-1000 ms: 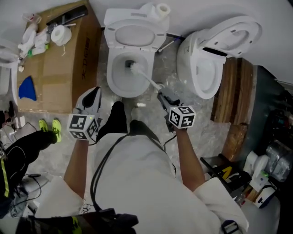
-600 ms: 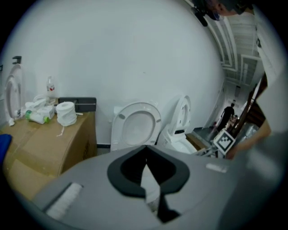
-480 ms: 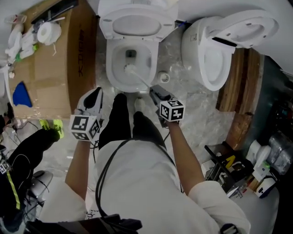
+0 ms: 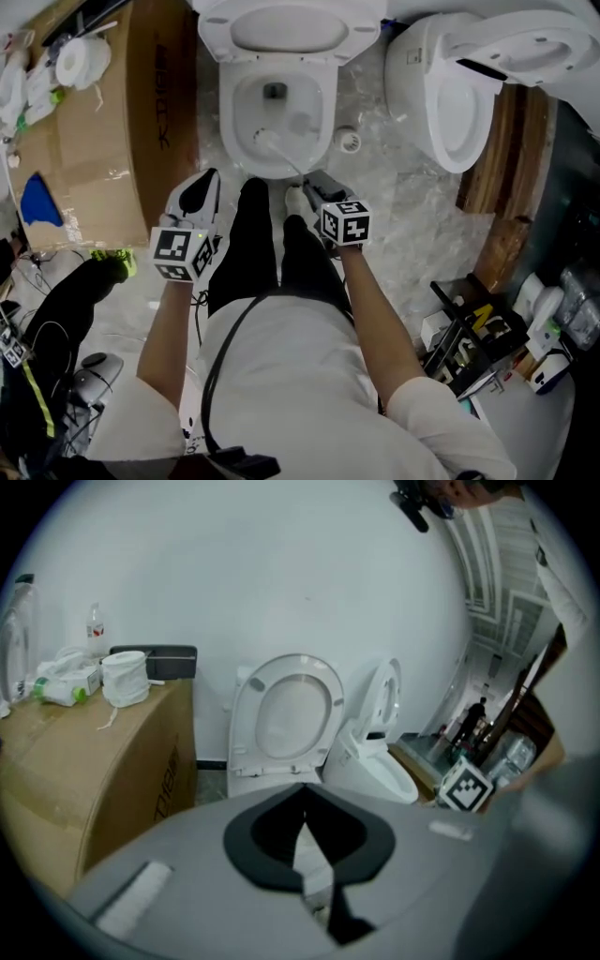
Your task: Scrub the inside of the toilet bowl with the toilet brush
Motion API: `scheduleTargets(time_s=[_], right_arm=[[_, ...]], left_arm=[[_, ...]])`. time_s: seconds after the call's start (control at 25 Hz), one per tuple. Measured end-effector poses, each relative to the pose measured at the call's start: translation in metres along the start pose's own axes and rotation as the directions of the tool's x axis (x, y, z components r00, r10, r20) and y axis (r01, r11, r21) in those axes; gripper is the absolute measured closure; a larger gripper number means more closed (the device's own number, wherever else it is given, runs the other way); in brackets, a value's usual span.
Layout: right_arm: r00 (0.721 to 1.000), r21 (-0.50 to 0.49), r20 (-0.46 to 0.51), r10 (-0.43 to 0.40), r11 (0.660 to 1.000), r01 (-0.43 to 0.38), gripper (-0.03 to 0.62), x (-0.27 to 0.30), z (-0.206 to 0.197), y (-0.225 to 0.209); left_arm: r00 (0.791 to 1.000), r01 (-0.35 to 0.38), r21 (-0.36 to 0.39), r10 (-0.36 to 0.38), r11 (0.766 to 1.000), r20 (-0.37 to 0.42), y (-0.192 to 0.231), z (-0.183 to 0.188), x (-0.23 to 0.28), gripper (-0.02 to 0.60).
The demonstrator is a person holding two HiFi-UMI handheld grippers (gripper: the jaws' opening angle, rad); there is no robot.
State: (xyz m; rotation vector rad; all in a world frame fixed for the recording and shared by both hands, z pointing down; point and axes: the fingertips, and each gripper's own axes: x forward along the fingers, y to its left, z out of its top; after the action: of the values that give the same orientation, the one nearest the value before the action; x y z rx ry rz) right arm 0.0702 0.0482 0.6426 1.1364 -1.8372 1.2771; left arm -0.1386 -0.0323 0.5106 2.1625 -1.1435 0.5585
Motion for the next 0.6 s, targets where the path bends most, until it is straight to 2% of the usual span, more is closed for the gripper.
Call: scheduleTargets(time_s=[0.6], right_arm=[[0.997, 0.103, -0.044, -0.058, 0.993, 0.062, 0.444, 0.024, -0.037, -0.004]], left_arm=[[0.998, 0.038, 0.030, -0.037, 0.999, -0.042, -0.001, -0.002, 0.022, 0.594]])
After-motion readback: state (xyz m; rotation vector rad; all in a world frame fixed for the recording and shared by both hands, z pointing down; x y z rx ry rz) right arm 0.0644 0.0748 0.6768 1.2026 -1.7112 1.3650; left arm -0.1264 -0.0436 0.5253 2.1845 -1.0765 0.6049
